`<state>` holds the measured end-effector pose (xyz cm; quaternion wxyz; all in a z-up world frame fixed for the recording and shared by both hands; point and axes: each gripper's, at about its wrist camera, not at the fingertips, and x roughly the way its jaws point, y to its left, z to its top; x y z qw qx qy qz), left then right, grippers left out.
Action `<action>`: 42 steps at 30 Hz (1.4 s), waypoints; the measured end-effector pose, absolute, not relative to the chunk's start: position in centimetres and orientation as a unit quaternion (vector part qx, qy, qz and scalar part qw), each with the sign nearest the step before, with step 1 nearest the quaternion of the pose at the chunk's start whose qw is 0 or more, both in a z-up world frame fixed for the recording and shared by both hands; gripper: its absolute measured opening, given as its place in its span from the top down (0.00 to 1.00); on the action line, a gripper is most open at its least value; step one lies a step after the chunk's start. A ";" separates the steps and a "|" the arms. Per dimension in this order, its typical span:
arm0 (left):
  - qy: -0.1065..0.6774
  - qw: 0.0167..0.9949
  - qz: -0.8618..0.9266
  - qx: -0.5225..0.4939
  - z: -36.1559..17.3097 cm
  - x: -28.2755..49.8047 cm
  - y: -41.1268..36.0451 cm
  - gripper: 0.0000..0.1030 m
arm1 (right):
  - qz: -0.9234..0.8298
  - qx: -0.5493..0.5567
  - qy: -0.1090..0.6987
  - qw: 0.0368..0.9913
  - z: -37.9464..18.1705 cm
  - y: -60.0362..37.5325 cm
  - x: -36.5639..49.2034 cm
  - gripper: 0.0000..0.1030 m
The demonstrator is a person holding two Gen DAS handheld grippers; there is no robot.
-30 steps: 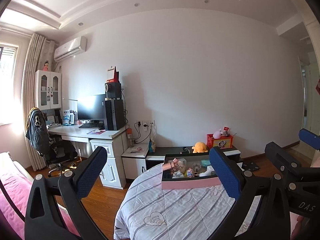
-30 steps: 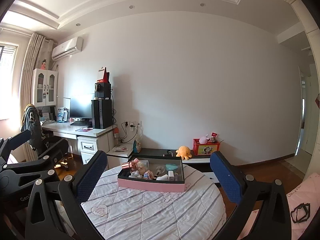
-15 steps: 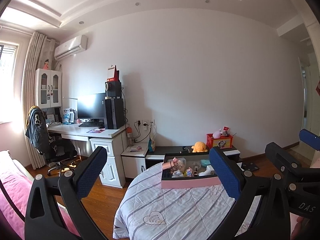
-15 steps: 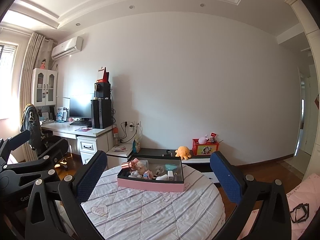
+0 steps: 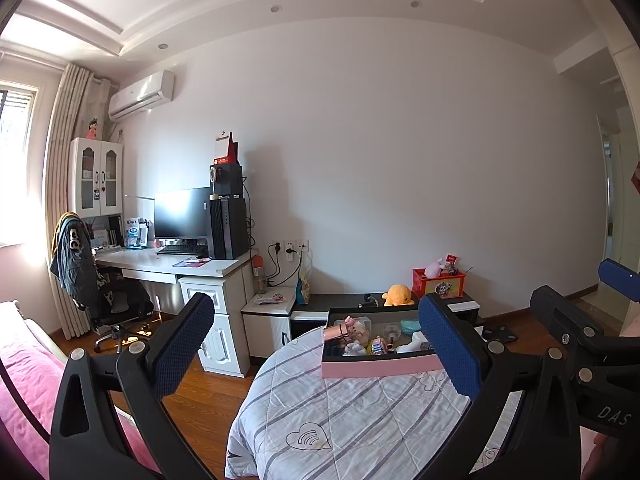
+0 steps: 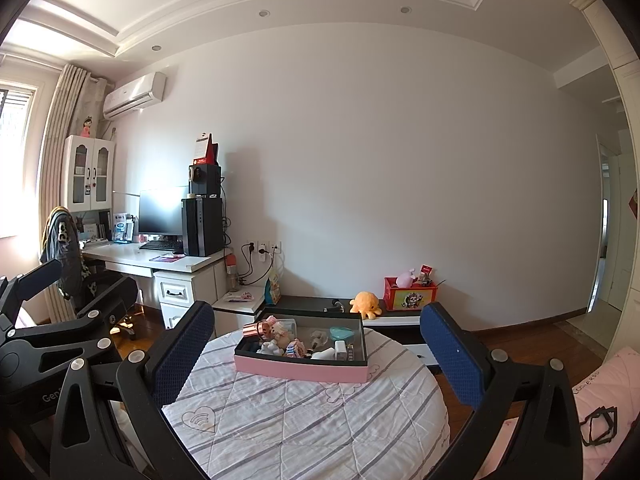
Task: Organize rigid objects
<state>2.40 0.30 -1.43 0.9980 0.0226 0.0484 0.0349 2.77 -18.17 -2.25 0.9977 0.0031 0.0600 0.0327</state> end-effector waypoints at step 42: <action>0.017 0.999 0.040 0.026 -1.4 2.7 -0.6 0.00 | 0.005 0.009 0.055 0.998 -2.4 -18.5 2.3 0.00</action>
